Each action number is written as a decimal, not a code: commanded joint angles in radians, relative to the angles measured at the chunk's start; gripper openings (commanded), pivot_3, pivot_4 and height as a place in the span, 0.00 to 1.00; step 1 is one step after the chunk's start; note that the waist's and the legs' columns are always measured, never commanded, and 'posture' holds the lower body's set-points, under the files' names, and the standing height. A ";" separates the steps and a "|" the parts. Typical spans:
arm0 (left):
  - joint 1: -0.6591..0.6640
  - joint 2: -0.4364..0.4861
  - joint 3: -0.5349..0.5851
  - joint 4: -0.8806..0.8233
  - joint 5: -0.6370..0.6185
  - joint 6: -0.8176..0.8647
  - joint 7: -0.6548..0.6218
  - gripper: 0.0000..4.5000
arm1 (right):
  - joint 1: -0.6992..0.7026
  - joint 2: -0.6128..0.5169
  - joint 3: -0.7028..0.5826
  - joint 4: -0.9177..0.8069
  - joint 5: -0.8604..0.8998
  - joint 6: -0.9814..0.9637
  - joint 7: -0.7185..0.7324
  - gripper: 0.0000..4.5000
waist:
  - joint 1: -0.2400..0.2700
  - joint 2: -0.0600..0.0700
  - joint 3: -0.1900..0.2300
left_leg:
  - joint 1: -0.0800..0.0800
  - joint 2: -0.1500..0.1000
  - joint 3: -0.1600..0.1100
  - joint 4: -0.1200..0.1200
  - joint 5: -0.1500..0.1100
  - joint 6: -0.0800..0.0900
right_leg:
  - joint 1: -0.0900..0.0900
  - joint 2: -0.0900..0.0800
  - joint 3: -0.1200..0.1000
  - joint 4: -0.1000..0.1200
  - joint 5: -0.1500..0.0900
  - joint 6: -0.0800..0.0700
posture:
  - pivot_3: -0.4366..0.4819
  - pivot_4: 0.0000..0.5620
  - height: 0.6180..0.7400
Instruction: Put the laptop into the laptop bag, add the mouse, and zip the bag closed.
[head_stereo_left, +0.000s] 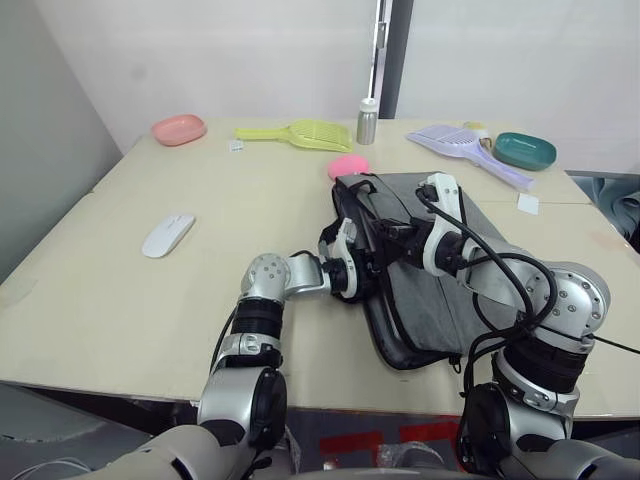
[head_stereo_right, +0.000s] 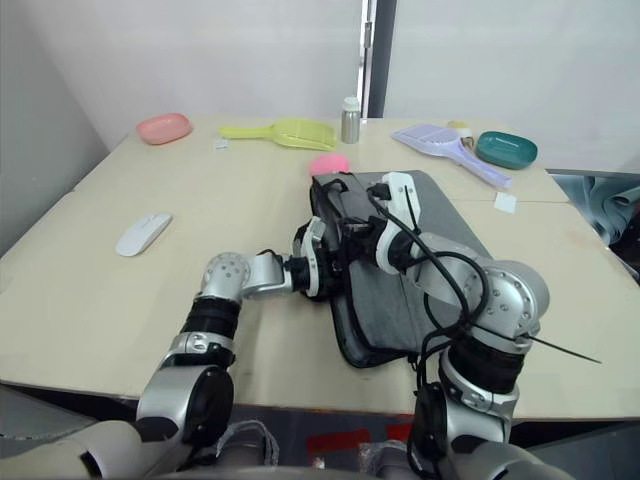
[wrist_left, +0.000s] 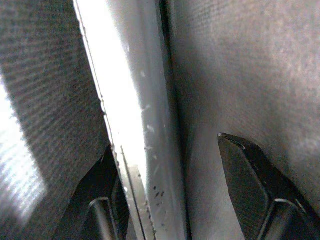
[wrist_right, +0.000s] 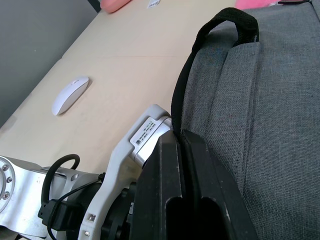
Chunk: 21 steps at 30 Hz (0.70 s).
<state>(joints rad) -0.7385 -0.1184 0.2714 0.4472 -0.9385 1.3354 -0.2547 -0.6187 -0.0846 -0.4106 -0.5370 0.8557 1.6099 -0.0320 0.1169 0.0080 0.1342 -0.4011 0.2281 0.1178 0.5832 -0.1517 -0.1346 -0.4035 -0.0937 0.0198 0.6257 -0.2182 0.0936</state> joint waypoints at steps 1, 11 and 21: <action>0.007 -0.041 0.009 -0.064 -0.044 0.036 -0.012 0.60 | -0.018 -0.018 -0.007 -0.014 -0.013 0.005 0.002 0.00 | 0.000 0.000 0.000 | 0.000 0.000 0.000 0.000 0.000 0.000 | 0.000 0.000 0.000 0.000 0.000 0.000 | 0.48 0.27 1.00; -0.026 -0.017 0.060 -0.082 -0.048 0.129 0.052 0.60 | 0.006 -0.054 0.018 -0.012 -0.054 -0.012 0.020 0.00 | -0.004 0.000 0.000 | 0.000 0.000 0.000 0.000 0.000 0.000 | 0.000 0.000 0.000 0.000 0.000 0.000 | 0.48 0.27 1.00; -0.011 0.001 0.106 -0.085 -0.037 0.156 0.035 0.60 | -0.018 -0.066 -0.012 0.013 -0.054 -0.030 0.060 0.00 | -0.008 0.000 0.000 | 0.000 0.000 0.000 0.000 0.000 0.000 | 0.000 0.000 0.000 0.000 0.000 0.000 | 0.48 0.27 1.00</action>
<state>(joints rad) -0.7436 -0.1088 0.3738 0.4008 -0.9458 1.4903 -0.1791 -0.6111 -0.1350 -0.3587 -0.5171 0.8266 1.6054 0.0390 0.1093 0.0080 0.1341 -0.4012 0.2281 0.1179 0.5833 -0.1516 -0.1345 -0.4035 -0.0937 0.0198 0.6257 -0.2182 0.0936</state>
